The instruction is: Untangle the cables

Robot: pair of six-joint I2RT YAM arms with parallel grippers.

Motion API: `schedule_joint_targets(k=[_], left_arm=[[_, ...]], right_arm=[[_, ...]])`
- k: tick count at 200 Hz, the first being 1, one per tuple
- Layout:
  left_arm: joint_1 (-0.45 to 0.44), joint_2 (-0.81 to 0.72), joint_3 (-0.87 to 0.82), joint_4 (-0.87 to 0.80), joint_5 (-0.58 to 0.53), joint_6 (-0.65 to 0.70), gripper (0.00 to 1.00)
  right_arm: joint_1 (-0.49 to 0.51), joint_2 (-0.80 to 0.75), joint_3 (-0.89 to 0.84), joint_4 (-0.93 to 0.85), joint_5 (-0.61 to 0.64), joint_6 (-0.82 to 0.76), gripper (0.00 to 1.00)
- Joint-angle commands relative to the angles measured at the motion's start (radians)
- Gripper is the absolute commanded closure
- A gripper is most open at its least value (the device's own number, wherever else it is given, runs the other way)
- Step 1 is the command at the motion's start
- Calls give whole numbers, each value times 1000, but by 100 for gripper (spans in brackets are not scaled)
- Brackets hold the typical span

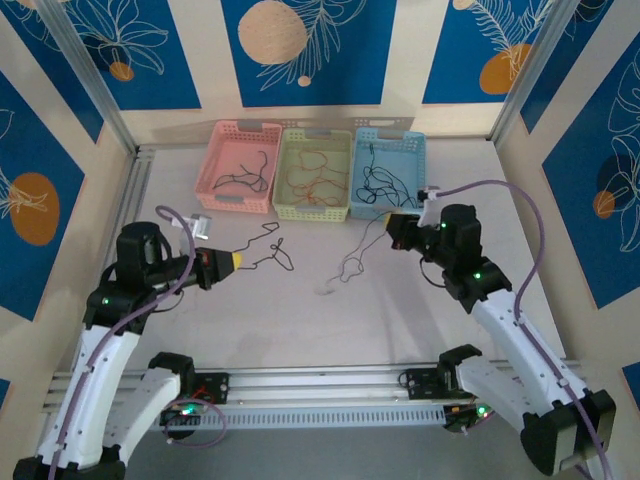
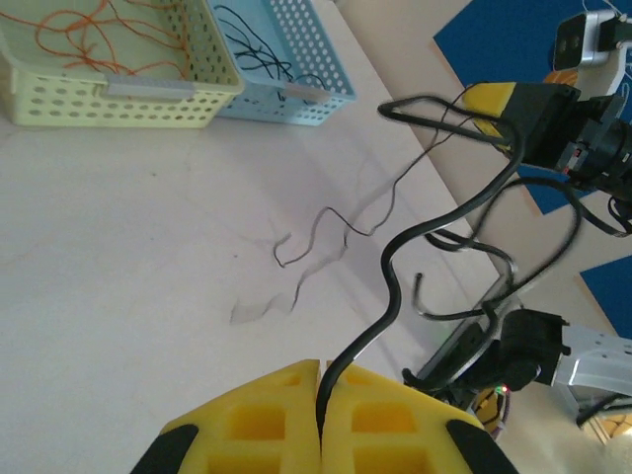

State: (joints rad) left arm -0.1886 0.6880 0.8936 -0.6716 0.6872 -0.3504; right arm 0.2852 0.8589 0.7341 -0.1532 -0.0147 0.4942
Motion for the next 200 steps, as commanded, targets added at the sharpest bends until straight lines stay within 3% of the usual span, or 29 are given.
schedule_joint_targets(k=[1, 41, 130, 200], left_arm=[[-3, -51, -25, 25, -65, -20, 100], [-4, -27, -78, -26, -146, 14, 100], [-4, -24, -111, -14, -163, 16, 100], [-3, -17, -117, -8, -155, 14, 100]], right_arm=[[-59, -43, -24, -29, -9, 23, 100], [-23, -16, 61, 0, -99, -6, 100], [-26, 293, 537, -67, 96, -51, 100], [-70, 615, 848, -26, 263, 15, 100]])
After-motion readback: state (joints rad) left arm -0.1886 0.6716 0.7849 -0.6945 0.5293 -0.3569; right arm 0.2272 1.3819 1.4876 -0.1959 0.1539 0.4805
